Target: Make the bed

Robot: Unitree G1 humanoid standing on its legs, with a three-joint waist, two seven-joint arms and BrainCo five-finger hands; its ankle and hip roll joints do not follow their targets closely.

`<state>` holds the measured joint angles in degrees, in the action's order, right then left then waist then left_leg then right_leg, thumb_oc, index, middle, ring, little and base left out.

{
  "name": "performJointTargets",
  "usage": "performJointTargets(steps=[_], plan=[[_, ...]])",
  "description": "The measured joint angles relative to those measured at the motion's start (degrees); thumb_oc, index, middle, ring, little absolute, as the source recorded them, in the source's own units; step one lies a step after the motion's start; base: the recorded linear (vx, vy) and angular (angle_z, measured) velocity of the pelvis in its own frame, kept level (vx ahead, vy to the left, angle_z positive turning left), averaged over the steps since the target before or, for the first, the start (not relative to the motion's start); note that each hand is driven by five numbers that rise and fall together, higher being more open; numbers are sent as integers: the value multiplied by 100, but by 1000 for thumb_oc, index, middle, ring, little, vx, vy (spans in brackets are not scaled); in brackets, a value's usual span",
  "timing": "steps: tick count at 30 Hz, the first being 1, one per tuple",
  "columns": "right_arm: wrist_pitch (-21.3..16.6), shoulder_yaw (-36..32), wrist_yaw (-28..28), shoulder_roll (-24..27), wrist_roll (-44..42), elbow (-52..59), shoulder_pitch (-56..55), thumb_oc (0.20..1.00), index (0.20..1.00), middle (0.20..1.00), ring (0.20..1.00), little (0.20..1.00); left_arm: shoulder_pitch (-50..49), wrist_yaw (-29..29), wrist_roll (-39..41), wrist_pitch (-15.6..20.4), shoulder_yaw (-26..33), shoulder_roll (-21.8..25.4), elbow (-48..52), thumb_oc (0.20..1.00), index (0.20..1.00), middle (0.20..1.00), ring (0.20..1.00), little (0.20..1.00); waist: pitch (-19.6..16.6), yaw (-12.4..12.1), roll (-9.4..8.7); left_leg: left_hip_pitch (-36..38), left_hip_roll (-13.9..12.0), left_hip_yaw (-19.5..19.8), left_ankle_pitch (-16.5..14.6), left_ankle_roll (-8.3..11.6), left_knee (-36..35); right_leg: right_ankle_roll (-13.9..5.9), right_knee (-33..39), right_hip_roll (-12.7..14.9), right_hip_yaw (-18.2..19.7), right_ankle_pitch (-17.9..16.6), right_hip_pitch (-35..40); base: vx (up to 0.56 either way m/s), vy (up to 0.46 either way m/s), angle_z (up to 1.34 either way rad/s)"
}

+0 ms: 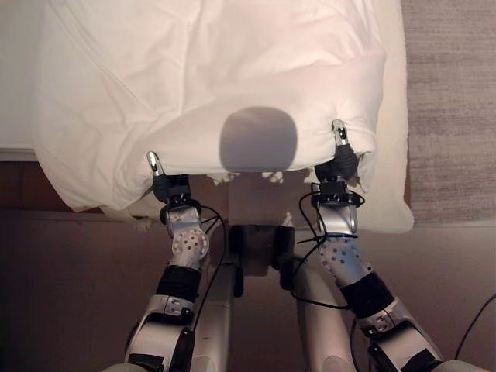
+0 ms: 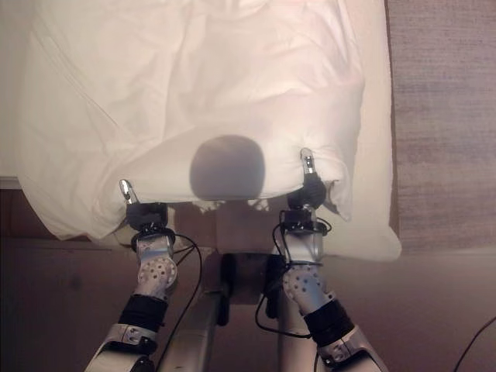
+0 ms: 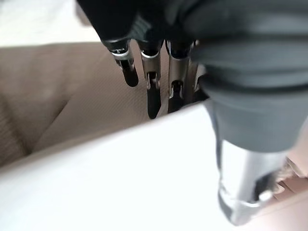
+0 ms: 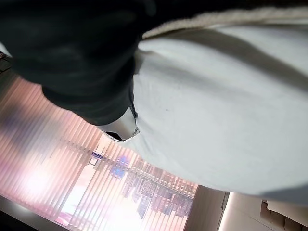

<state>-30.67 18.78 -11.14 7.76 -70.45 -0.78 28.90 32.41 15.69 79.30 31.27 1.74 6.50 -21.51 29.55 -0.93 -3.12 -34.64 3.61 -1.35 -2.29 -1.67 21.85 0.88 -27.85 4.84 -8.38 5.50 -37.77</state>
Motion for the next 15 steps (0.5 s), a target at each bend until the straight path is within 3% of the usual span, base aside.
performJointTargets(steps=[13,14,15], plan=[[105,252,-391,218,9,62,-96,200,200,200,200,200,677,868,-693,-154,334,621,-1117,1000,1000,1000,1000,1000,-1,2,3,-6,-28,-68,-1,4,2,23,-10,-24,64,-15,-43,3,2,-1],[123,258,-406,219,9,64,-101,200,200,200,200,200,710,903,-728,-175,401,624,-1139,724,724,724,724,724,-1,5,3,-4,-30,-77,-1,4,2,23,-12,-26,71,-15,-44,19,-9,-5],[134,266,-431,220,14,65,-111,200,200,200,200,200,744,994,-813,-202,443,645,-1150,269,269,269,269,269,-1,1,4,-4,-32,-91,-1,4,2,29,-20,-29,86,-18,-52,21,-9,-5]])
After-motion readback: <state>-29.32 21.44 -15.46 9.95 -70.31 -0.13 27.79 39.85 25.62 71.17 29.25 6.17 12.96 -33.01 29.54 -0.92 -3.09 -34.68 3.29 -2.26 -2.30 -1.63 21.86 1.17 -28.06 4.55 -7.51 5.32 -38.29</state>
